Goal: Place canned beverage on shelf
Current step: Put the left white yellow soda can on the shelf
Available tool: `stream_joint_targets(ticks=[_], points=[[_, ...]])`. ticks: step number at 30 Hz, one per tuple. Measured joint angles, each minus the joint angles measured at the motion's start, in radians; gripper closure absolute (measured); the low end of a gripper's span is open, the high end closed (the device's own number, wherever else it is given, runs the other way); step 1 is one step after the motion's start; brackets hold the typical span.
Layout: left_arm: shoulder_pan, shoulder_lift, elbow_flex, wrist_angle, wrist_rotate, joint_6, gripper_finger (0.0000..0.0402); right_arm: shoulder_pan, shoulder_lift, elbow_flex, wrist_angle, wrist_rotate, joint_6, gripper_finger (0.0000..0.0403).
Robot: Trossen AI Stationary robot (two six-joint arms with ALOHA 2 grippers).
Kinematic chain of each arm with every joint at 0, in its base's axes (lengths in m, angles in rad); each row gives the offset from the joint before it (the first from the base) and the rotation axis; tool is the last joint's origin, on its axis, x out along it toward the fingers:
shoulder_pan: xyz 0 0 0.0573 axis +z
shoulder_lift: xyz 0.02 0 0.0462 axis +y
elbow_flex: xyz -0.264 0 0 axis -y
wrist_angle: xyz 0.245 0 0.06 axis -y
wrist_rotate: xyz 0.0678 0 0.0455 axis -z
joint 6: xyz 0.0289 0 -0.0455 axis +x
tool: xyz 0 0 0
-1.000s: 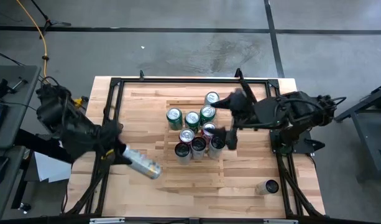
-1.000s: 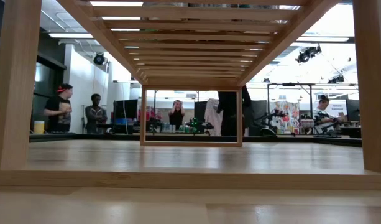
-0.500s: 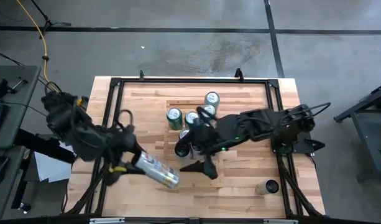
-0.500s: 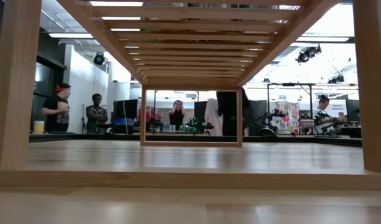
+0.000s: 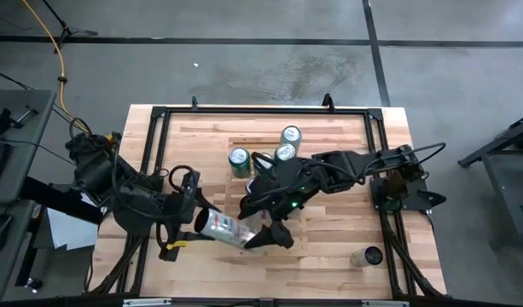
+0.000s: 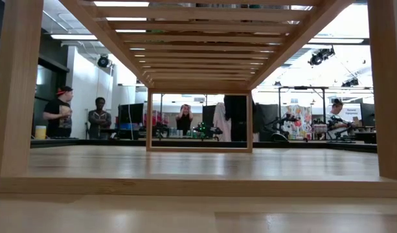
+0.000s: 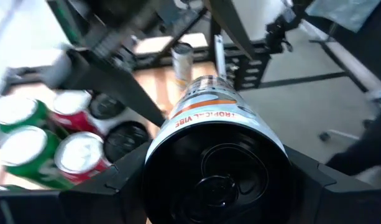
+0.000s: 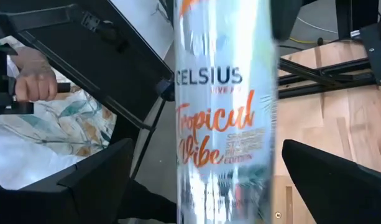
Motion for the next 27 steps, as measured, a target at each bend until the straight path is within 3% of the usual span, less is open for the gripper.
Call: stream_joint_targets(ticks=[12, 16, 20, 27], points=[[0.024, -0.002, 0.001, 0.017, -0.018, 0.159, 0.0162, 0.010, 0.025, 0.000, 0.088, -0.010, 0.041, 0.0007], [0.029, -0.002, 0.002, 0.021, -0.017, 0.192, 0.0162, 0.012, 0.025, 0.000, 0.096, 0.001, 0.040, 0.0024], [0.037, -0.002, 0.002, 0.021, -0.018, 0.201, 0.0162, 0.012, 0.026, 0.000, 0.092, 0.032, 0.049, 0.0069], [0.039, -0.002, 0.002, 0.021, -0.016, 0.208, 0.0142, 0.012, 0.026, -0.001, 0.084, 0.044, 0.050, 0.0191]])
